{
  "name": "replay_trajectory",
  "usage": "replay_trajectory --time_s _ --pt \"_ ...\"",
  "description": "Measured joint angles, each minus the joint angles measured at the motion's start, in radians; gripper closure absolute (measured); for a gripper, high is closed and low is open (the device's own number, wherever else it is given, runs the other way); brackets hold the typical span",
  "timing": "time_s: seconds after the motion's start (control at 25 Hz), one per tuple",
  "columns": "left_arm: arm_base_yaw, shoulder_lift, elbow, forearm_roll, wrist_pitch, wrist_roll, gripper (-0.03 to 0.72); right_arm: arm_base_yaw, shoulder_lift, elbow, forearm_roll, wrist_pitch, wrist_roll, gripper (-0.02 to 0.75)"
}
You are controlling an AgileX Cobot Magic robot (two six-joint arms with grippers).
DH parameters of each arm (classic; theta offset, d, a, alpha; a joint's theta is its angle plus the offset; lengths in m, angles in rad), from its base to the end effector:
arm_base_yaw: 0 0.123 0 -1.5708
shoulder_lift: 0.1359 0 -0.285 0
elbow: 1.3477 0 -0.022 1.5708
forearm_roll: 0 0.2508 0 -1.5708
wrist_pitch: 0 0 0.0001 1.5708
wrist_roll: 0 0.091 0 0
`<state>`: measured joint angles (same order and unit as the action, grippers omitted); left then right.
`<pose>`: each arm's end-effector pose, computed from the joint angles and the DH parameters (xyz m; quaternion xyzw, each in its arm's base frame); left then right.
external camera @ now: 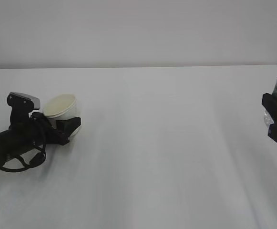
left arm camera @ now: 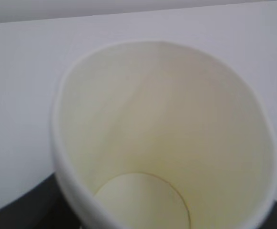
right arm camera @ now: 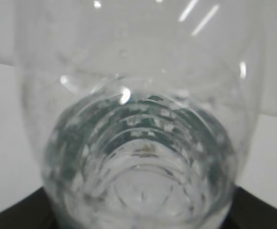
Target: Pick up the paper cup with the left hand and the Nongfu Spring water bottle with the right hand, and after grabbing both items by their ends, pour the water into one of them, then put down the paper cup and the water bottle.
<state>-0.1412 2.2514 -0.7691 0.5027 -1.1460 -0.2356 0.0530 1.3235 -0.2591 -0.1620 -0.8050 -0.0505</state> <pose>0.3422 -0.0890 0.0507 0.1837 0.7742 -0.2253 0.5623 0.2149 0.0220 0.1945 -0.1198 0.7576 0.0093 0.6416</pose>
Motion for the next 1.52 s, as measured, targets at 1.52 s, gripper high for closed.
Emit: replay_trajectory --time_s 1.52 --pt "-0.355 -0.168 0.0 0.411 0.0 -0.263 0.205 0.0 -0.011 0.0 0.0 0.052 0.002 0.316"
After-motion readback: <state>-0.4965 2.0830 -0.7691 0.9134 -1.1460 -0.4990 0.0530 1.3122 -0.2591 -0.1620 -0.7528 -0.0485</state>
